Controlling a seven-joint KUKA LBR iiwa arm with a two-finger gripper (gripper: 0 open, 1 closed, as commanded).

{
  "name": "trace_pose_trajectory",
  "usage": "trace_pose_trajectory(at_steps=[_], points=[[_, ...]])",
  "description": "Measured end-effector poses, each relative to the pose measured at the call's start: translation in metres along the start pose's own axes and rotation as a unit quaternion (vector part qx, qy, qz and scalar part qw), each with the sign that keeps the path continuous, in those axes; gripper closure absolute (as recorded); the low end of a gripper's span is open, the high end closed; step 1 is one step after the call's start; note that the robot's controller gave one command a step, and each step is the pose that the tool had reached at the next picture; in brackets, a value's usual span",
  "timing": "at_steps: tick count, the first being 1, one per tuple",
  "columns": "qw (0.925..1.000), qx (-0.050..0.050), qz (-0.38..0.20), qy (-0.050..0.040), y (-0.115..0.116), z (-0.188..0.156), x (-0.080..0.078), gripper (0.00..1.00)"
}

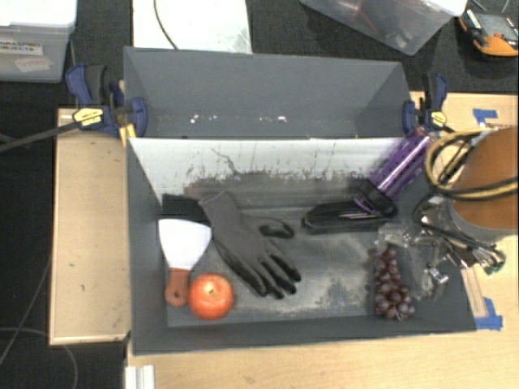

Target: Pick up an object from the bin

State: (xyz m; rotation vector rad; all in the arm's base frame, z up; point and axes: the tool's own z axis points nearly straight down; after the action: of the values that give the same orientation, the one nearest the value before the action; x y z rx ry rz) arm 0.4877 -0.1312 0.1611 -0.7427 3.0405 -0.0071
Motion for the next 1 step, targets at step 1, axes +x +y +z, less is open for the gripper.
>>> trace_pose_trajectory(at_steps=[1], points=[[0.9469,-0.006,-0.321,0.0028,0.005,0.0615,-0.0118,0.0]])
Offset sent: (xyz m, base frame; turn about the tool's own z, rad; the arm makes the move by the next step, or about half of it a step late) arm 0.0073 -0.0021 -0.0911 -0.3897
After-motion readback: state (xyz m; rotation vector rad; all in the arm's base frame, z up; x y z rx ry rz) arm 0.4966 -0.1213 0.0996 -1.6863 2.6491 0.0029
